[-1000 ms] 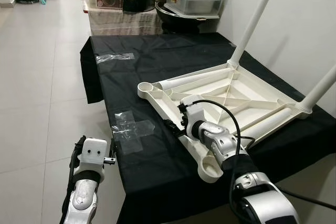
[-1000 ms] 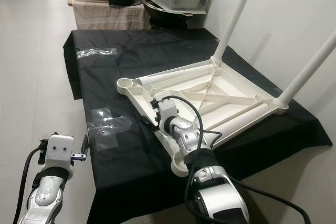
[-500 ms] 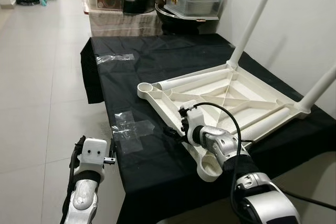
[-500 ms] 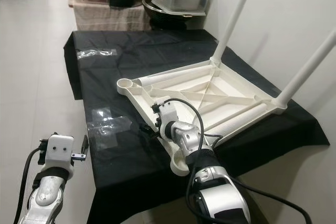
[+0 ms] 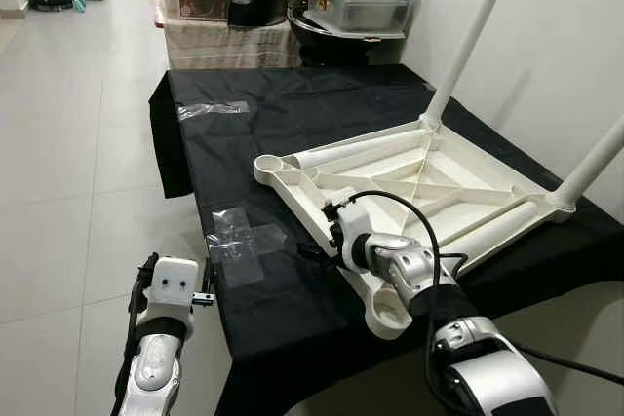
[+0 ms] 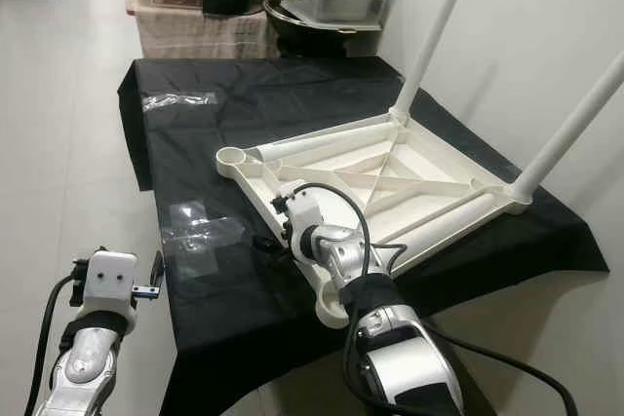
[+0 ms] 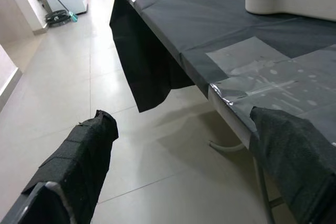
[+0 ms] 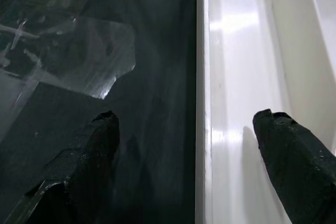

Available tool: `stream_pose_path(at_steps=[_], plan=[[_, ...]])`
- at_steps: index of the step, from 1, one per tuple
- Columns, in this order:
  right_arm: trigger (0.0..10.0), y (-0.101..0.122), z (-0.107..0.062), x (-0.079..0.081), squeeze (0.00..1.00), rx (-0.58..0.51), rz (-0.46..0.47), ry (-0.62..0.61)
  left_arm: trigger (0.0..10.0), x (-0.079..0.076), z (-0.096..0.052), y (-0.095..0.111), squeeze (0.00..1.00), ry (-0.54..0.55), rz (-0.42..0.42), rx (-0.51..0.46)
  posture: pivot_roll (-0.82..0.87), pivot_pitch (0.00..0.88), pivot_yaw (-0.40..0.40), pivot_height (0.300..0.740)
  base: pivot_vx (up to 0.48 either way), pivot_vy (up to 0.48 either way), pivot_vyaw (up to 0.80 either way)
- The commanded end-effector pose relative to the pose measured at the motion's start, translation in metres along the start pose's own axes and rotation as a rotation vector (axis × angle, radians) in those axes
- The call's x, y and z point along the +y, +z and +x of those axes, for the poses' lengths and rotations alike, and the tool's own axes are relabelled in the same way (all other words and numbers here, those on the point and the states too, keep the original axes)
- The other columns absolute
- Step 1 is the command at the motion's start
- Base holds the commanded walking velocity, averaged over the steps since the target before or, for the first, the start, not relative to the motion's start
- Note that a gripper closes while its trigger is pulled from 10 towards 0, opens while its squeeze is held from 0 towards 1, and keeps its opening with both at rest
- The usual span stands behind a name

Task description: Building children table

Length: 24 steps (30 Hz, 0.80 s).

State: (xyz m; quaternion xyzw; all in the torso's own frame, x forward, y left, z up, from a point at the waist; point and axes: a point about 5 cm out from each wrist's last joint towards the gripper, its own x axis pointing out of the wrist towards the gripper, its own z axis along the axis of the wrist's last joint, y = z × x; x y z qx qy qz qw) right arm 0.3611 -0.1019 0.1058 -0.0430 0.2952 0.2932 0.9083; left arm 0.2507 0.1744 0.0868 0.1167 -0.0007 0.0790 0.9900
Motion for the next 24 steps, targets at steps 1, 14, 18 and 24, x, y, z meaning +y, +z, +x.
stream_pose_path(at_steps=[1,14,18,24], plan=[[7.1,-0.031,0.002,-0.001,0.00,0.126,0.080,0.009,10.0,-0.004,-0.001,-0.002,0.00,-0.013,0.015,0.003,0.04,0.000,-0.149,0.740,0.000,0.000,0.00],[0.0,-0.067,-0.011,-0.018,0.00,0.382,0.097,0.046,10.0,-0.006,-0.001,-0.005,0.00,-0.011,0.016,0.013,0.03,0.000,-0.176,0.740,0.000,0.000,0.00],[0.0,-0.065,-0.016,-0.025,0.00,0.420,-0.023,0.071,10.0,-0.008,-0.001,-0.005,0.00,-0.013,0.017,0.017,0.03,0.000,-0.175,0.740,0.000,0.000,0.00],[0.0,-0.060,-0.019,-0.018,0.00,0.443,-0.258,0.237,10.0,-0.008,-0.001,-0.006,0.00,-0.013,0.021,0.022,0.03,0.000,-0.174,0.740,0.000,0.000,0.00]])
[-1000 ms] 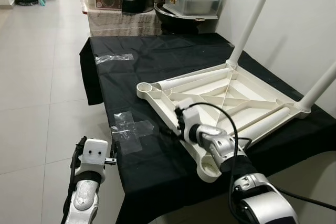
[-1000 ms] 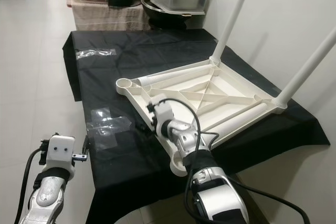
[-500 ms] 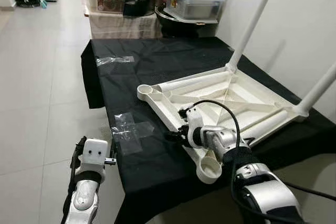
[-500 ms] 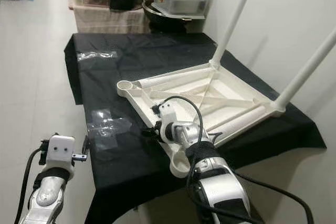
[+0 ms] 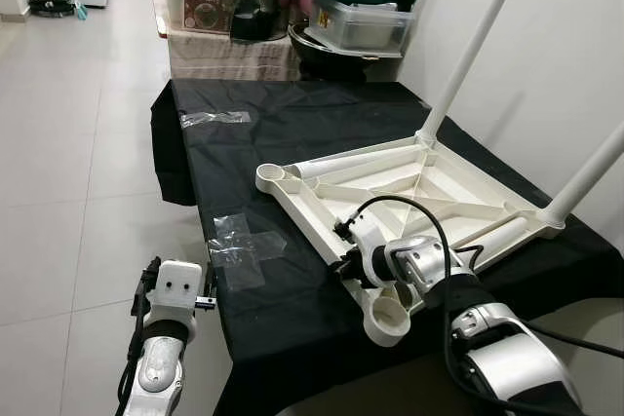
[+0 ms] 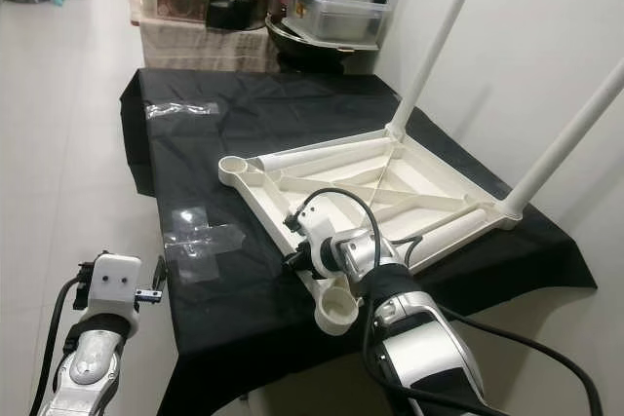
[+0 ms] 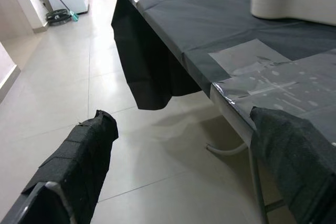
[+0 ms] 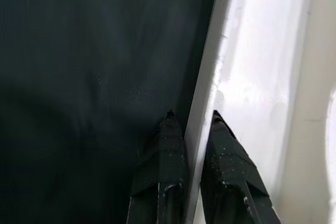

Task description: Building children table

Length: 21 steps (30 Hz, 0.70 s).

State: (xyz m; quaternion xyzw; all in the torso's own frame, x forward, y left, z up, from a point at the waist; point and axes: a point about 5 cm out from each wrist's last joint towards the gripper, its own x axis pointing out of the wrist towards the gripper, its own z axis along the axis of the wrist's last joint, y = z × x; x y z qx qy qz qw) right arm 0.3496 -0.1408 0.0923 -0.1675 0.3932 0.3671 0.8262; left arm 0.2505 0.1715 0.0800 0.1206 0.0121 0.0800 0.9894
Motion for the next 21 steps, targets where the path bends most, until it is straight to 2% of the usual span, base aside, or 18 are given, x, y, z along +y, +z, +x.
stream_pose_path(at_steps=[1,3,7,10,12,13,14,15,16,17,18,21], plan=[[0.0,-0.028,0.011,0.017,0.00,0.145,-0.076,0.144,10.0,-0.003,0.000,0.000,0.00,-0.012,0.012,-0.003,0.03,0.000,-0.174,0.740,0.000,0.000,0.00],[0.0,-0.027,0.009,0.019,0.00,0.146,-0.128,0.173,10.0,-0.005,0.000,-0.001,0.00,-0.015,0.013,0.000,0.03,0.000,-0.174,0.740,0.000,0.000,0.00],[0.0,-0.026,0.008,0.018,0.00,0.144,-0.152,0.171,10.0,-0.006,0.000,-0.002,0.00,-0.018,0.015,0.003,0.03,0.000,-0.174,0.740,0.000,0.000,0.00],[0.0,-0.019,0.001,0.027,0.00,0.049,-0.279,0.315,10.0,-0.004,-0.001,-0.002,0.00,-0.015,0.018,0.005,0.03,0.000,-0.174,0.740,0.000,0.000,0.00],[0.0,-0.014,-0.009,0.036,0.00,-0.028,-0.424,0.420,10.0,-0.003,-0.001,-0.002,0.00,-0.013,0.020,0.006,0.03,0.000,-0.173,0.740,0.000,0.000,0.00],[0.0,-0.015,-0.014,0.038,0.00,-0.050,-0.529,0.452,10.0,-0.003,-0.001,-0.003,0.00,-0.014,0.020,0.007,0.03,0.000,-0.170,0.740,0.000,0.000,0.00],[0.0,-0.015,-0.014,0.038,0.00,-0.050,-0.529,0.452,10.0,-0.003,-0.001,-0.003,0.00,-0.014,0.020,0.007,0.03,0.000,-0.170,0.740,0.000,0.000,0.00],[0.0,-0.017,-0.018,0.040,0.00,-0.060,-0.599,0.473,10.0,-0.003,-0.001,-0.003,0.00,-0.015,0.021,0.008,0.03,0.000,-0.170,0.740,0.000,0.000,0.00],[0.0,-0.017,-0.018,0.040,0.00,-0.060,-0.599,0.473,10.0,-0.003,-0.001,-0.003,0.00,-0.015,0.021,0.008,0.03,0.000,-0.170,0.740,0.000,0.000,0.00],[0.0,-0.020,-0.024,0.039,0.00,-0.075,-0.688,0.507,10.0,-0.004,-0.001,-0.003,0.00,-0.019,0.023,0.010,0.03,0.000,-0.168,0.740,0.000,0.000,0.00],[0.0,-0.020,-0.024,0.039,0.00,-0.075,-0.688,0.507,10.0,-0.004,-0.001,-0.003,0.00,-0.019,0.023,0.010,0.03,0.000,-0.168,0.740,0.000,0.000,0.00],[0.0,-0.029,-0.028,0.025,0.00,-0.020,-0.807,0.452,10.0,-0.004,-0.001,-0.003,0.00,-0.023,0.026,0.010,0.03,0.000,-0.163,0.740,0.000,0.000,0.00]])
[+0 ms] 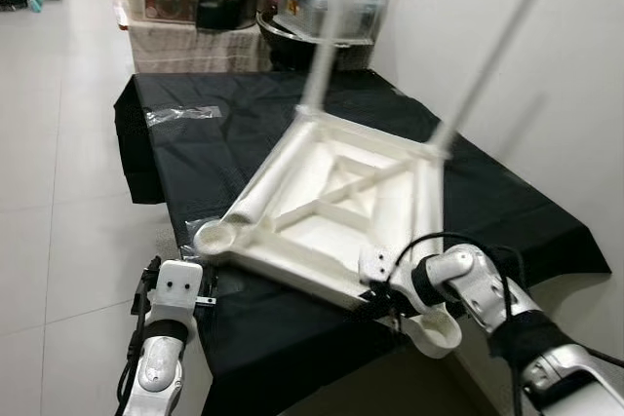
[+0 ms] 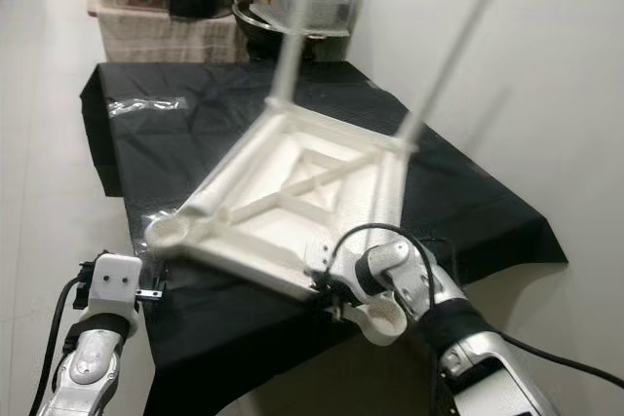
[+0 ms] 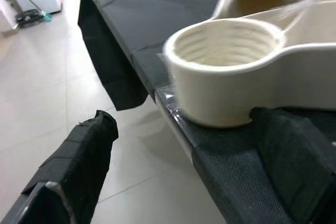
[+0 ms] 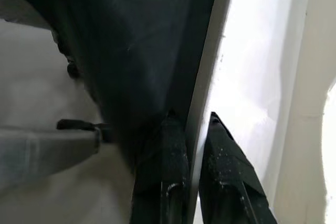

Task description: Building children table

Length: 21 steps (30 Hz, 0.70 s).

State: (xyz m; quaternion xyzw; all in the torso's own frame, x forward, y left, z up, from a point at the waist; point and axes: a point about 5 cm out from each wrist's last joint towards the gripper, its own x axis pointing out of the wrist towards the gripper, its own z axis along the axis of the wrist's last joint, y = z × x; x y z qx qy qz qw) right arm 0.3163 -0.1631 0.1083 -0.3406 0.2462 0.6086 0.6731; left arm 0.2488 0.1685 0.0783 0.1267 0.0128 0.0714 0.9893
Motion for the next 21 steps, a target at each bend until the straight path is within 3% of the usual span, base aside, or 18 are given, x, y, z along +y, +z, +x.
stream_pose_path(at_steps=[1,5,8,14,17,21], plan=[[0.0,-0.002,0.013,0.012,0.00,0.060,-0.149,0.118,10.0,-0.001,0.001,-0.002,0.00,-0.006,0.015,0.012,0.03,0.000,-0.163,0.740,0.000,0.000,0.00],[0.0,-0.012,0.006,0.003,0.00,0.127,-0.159,0.054,10.0,0.000,0.001,-0.002,0.00,-0.006,0.017,0.011,0.03,0.000,-0.161,0.740,0.000,0.000,0.00],[0.0,-0.027,-0.012,-0.012,0.00,0.243,-0.173,-0.055,10.0,0.001,0.002,-0.001,0.00,-0.006,0.023,0.011,0.04,0.000,-0.160,0.740,0.000,0.000,0.00],[0.0,-0.031,-0.030,-0.023,0.00,0.262,-0.145,-0.121,10.0,0.002,0.002,-0.001,0.00,-0.008,0.027,0.013,0.04,0.000,-0.154,0.740,0.000,0.000,0.00],[0.0,-0.039,-0.048,-0.029,0.00,0.320,-0.171,-0.157,10.0,0.002,0.002,-0.001,0.00,-0.014,0.033,0.014,0.04,0.000,-0.151,0.740,0.000,0.000,0.00],[0.0,-0.044,-0.053,-0.027,0.00,0.325,-0.183,-0.131,10.0,0.002,0.002,-0.001,0.00,-0.017,0.036,0.014,0.04,0.000,-0.150,0.740,0.000,0.000,0.00]])
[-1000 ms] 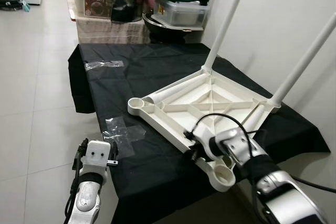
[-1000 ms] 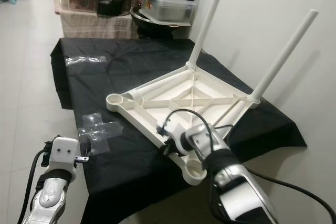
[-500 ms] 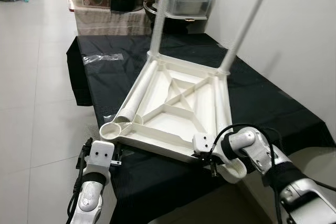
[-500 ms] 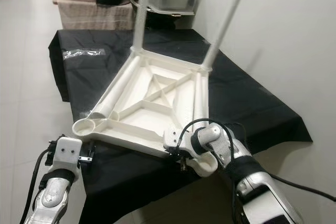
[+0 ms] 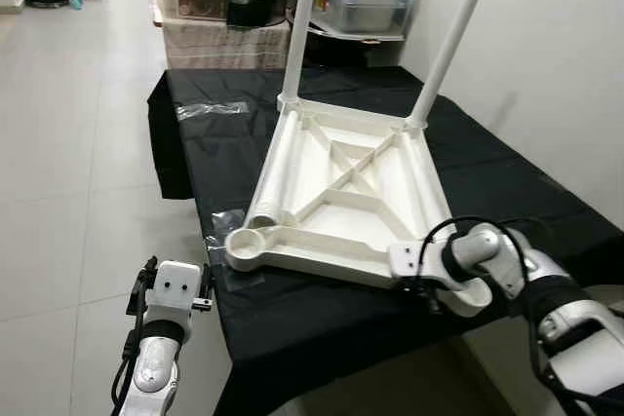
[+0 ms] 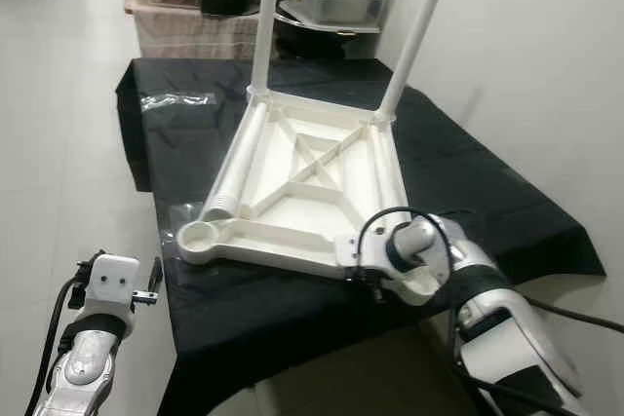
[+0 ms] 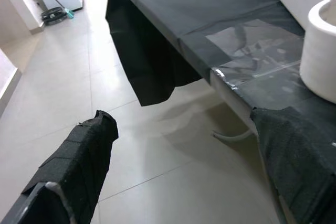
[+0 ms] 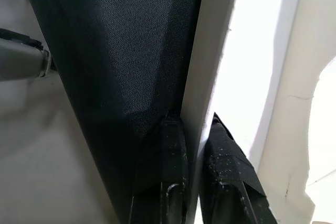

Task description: Building children table

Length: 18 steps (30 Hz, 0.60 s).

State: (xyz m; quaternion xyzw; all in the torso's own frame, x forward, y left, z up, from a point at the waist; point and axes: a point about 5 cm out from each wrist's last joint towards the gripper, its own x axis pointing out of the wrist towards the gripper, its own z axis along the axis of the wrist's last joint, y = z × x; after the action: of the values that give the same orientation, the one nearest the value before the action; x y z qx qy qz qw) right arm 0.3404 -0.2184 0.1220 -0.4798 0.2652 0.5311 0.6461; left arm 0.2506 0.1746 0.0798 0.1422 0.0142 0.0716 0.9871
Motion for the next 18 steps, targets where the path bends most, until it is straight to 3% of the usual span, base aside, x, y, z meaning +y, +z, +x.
stream_pose_path(at_steps=[1,11,16,18], plan=[[0.0,-0.012,-0.007,0.004,0.00,0.053,-0.052,0.019,10.0,-0.004,-0.001,-0.001,0.00,-0.019,0.006,0.013,0.04,0.000,-0.150,0.740,0.000,0.000,0.00],[0.0,-0.016,-0.003,0.016,0.00,0.044,-0.120,0.102,10.0,-0.004,-0.001,-0.001,0.00,-0.020,0.009,0.010,0.04,0.000,-0.147,0.740,0.000,0.000,0.00],[0.0,-0.012,-0.003,0.012,0.00,0.028,-0.148,0.068,10.0,-0.005,-0.001,-0.001,0.00,-0.019,0.008,0.010,0.04,0.000,-0.152,0.740,0.000,0.000,0.00],[0.0,-0.004,-0.001,0.004,0.00,-0.004,-0.161,-0.013,10.0,-0.005,0.000,-0.001,0.00,-0.018,0.006,0.011,0.04,0.000,-0.151,0.740,0.000,0.000,0.00]])
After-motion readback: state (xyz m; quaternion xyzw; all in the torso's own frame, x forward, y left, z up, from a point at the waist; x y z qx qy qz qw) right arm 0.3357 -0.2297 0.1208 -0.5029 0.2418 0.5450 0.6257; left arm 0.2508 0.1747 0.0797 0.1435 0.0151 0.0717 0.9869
